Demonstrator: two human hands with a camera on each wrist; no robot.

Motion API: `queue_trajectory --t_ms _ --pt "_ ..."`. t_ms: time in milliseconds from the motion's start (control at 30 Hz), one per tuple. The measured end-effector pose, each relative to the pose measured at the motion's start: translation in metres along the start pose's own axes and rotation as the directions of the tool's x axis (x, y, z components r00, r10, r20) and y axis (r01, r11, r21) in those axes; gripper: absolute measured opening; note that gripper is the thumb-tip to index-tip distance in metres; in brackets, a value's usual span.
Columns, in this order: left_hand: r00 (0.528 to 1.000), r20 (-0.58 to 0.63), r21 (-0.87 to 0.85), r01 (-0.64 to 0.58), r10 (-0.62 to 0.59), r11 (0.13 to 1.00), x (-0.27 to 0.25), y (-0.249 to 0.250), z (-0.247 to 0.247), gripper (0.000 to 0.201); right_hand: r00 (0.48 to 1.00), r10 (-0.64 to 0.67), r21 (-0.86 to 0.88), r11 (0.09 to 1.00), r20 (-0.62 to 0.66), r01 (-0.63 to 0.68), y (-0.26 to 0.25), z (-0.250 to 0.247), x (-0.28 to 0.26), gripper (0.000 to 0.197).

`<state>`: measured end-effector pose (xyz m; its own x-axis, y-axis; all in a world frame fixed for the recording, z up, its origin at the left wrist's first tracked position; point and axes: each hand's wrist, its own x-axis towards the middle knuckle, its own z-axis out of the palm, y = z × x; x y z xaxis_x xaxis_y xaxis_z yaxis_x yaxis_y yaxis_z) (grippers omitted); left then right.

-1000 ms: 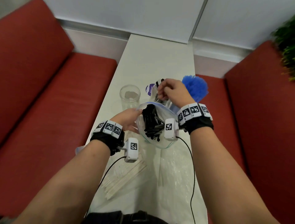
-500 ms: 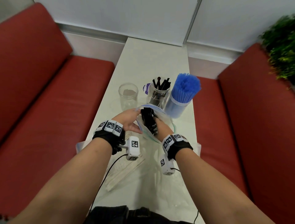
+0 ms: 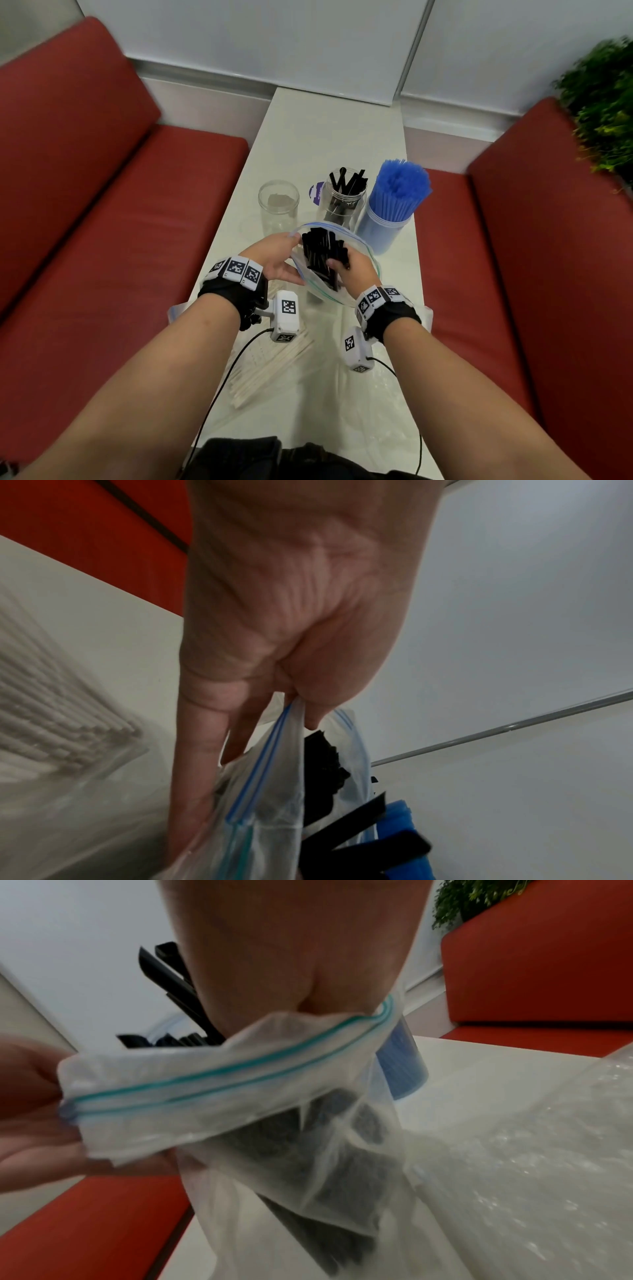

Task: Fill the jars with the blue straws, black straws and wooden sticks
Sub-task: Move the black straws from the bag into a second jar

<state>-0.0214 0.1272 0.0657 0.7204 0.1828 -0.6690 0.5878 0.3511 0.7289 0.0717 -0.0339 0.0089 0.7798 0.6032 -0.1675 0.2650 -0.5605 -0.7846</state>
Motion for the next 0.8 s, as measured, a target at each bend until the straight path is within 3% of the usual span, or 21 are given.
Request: queue_trajectory --t_ms 100,233,367,567,800 --pt "1.000 -0.003 0.005 -0.004 0.004 1.000 0.000 0.000 0.001 0.030 0.995 -0.057 0.075 0.995 -0.081 0.063 -0.007 -0.003 0.002 0.036" --pt "1.000 -0.005 0.005 0.003 -0.003 1.000 0.003 0.001 0.001 0.030 0.987 -0.011 0.211 0.976 -0.160 0.045 -0.011 -0.004 0.003 0.032" --pt "1.000 0.003 0.018 0.003 -0.003 1.000 0.006 0.001 0.000 0.027 0.987 0.069 0.273 0.962 -0.142 -0.028 -0.004 0.001 -0.001 0.016" --pt "1.000 -0.002 0.033 0.008 -0.007 0.999 0.005 0.001 -0.002 0.027 0.992 0.110 0.309 0.948 -0.069 -0.083 0.005 0.006 -0.012 0.024" --pt "1.000 -0.020 0.032 0.004 -0.003 0.999 0.007 0.009 -0.003 0.035 0.985 0.047 0.389 0.921 -0.165 0.021 -0.016 -0.009 -0.002 0.025"
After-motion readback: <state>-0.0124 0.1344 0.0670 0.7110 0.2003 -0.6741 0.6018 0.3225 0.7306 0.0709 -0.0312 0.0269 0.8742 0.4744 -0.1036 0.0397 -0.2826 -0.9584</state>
